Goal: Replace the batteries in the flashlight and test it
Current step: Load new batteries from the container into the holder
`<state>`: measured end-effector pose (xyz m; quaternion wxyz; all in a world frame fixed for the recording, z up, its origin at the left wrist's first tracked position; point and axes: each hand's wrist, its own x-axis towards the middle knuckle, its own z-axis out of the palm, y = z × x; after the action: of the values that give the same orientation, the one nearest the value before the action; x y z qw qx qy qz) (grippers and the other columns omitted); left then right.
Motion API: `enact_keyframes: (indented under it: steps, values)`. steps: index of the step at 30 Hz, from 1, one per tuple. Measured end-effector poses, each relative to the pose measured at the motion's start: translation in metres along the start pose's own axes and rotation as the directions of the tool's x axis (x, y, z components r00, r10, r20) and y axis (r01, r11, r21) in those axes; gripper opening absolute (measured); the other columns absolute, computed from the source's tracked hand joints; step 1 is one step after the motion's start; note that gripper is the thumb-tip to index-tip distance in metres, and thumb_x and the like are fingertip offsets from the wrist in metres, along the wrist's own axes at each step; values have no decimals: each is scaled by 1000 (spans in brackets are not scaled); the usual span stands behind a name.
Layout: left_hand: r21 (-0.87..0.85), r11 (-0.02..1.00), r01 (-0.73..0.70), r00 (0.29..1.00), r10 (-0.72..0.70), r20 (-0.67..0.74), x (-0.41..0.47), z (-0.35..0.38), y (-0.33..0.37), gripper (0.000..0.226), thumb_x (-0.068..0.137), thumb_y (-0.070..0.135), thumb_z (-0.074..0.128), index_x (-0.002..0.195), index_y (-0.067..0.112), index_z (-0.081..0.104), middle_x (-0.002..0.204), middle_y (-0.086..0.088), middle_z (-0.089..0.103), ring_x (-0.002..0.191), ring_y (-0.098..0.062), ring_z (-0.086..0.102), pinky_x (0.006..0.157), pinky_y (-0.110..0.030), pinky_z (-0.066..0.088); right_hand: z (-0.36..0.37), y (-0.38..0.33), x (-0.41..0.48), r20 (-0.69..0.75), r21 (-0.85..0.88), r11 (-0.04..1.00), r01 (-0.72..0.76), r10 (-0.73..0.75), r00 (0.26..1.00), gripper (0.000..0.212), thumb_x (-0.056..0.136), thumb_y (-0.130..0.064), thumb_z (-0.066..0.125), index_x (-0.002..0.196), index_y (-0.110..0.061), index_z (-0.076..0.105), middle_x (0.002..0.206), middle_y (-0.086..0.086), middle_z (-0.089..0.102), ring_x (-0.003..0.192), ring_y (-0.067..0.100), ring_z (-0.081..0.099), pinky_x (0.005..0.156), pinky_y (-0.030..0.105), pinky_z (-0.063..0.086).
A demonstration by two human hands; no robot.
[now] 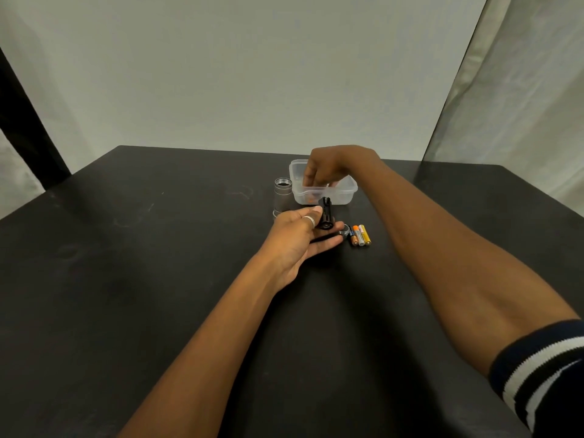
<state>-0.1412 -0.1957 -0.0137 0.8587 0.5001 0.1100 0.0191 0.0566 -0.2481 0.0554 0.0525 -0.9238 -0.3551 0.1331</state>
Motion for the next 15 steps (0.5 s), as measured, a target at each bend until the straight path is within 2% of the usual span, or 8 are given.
enact_keyframes:
  steps: [3,6,8,12,15]
  values:
    - [-2,1000,-4,1000,4,-2,0,0,0,20,106,12,49,106,1,66,106,-16,69,91,-19,78,70,-33,63,0,1,0,4,-24,1000,19,-18,1000,29,93,0,64,113,-16,78,116,5,71,104,24,67,85,34,62]
    - [4,1000,0,1000,0,2,-1,1,0,21,106,12,49,105,1,67,106,-16,69,92,-19,78,70,-33,63,2,2,1,-23,-75,996,47,-49,999,27,93,-2,65,112,-15,79,109,4,70,81,14,64,65,22,53]
    - [7,1000,-1,1000,0,6,-1,1,1,21,106,11,50,103,1,67,105,-16,69,91,-19,78,70,-33,63,2,5,2,-43,-72,996,54,-57,997,25,93,-4,66,112,-15,78,105,2,69,73,8,60,61,19,48]
    - [8,1000,1,1000,-1,5,-1,1,1,21,106,11,50,101,1,68,107,-17,69,89,-19,78,68,-32,63,-4,10,2,-10,-11,999,37,-37,999,24,93,-5,68,109,-20,78,108,0,71,91,13,66,71,25,54]
    - [14,1000,-2,1000,2,3,-1,1,1,21,106,11,50,102,1,68,109,-17,68,91,-19,78,69,-32,63,-4,10,3,40,-29,999,22,-21,999,29,92,-3,66,108,-23,79,110,-1,71,104,19,67,79,30,59]
